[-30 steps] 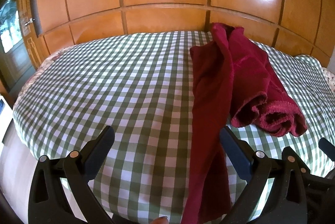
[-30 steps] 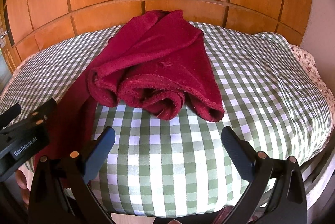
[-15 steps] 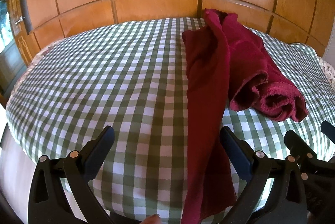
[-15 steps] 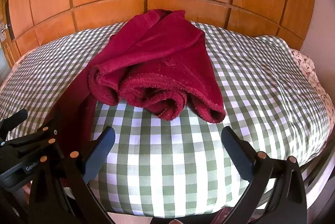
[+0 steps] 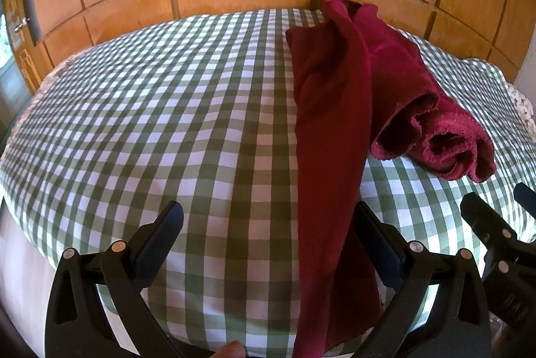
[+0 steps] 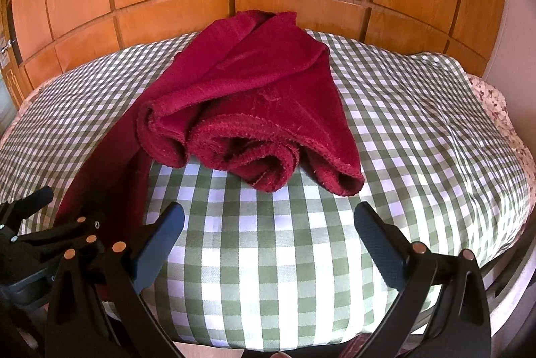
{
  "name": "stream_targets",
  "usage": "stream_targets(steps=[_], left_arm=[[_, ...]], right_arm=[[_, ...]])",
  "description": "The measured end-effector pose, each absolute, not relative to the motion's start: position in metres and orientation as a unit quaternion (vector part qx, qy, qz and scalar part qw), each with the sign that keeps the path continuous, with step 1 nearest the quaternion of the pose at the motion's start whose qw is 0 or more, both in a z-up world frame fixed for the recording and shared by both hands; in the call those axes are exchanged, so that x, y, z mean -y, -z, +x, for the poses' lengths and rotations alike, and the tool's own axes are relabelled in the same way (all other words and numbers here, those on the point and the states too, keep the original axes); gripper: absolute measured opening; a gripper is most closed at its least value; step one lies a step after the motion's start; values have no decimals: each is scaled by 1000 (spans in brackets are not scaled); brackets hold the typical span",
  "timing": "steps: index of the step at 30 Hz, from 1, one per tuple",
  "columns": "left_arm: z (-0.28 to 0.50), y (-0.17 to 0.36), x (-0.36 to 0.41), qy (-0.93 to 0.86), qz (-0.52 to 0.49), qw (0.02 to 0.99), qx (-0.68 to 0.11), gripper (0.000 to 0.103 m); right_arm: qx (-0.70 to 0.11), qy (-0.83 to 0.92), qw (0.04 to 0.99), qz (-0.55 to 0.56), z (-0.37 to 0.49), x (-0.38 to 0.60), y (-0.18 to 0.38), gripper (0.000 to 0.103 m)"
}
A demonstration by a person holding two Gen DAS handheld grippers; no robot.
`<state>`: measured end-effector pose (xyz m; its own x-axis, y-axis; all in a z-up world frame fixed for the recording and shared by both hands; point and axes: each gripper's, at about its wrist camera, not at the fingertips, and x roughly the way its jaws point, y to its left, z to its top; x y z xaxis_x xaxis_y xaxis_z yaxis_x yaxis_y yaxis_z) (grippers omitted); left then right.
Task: Fold small clothes
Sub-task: 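Grasp the sweatshirt with the left gripper while the right gripper grasps it too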
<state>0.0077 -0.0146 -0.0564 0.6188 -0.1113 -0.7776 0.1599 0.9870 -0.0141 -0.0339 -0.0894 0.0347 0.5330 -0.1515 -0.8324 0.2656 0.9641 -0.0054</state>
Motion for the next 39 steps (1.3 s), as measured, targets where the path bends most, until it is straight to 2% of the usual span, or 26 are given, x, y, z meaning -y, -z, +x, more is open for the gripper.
stream_targets(steps=[5,6,7,8,9,11,13,14,15,20,23,29,30,32,33,34,35,39], left_arm=[[13,59,13,70,23,894,-442,99],[15,59,12,68,22,894,-442,96],[16,59,11,70,20,894,-442,86],[16,60,10,74,19,893,-443,71],[18,61,9,80,18,890,-448,66],[20,64,8,95,9,885,-455,49],[21,64,8,115,-3,880,-461,23],[22,63,7,125,-10,878,-462,18],[23,60,5,137,-19,877,-459,7],[35,38,-16,180,-86,876,-439,5],[53,21,-42,186,-137,875,-426,4],[98,-4,-93,151,-196,882,-402,4],[107,-8,-100,144,-201,883,-399,4],[126,-16,-117,124,-215,886,-392,4],[139,-20,-127,106,-224,888,-388,4],[148,-23,-136,90,-232,889,-384,4],[161,-27,-146,64,-238,892,-379,4],[196,-34,-173,-5,-212,905,-369,4]], right_arm=[[-468,116,874,67,-32,94,-33,101],[-466,114,874,70,-31,96,-33,101],[-464,111,876,74,-31,98,-34,101],[-460,106,878,78,-31,100,-35,101],[-458,102,880,80,-30,102,-36,101],[-455,91,882,88,-27,105,-38,101],[-452,75,883,104,-24,112,-40,101],[-447,67,885,114,-20,119,-43,100],[-442,63,886,120,-17,123,-46,99],[-432,16,883,180,17,151,-59,62],[-448,-7,864,228,45,163,-52,53],[-505,-54,805,307,99,165,-13,48],[-510,-57,798,317,103,164,-7,44],[-514,-66,791,324,116,158,1,22],[-513,-68,795,316,120,154,1,19],[-512,-69,799,310,124,152,1,11],[-509,-69,802,304,128,151,1,8],[-467,-39,840,273,133,177,-24,7]])
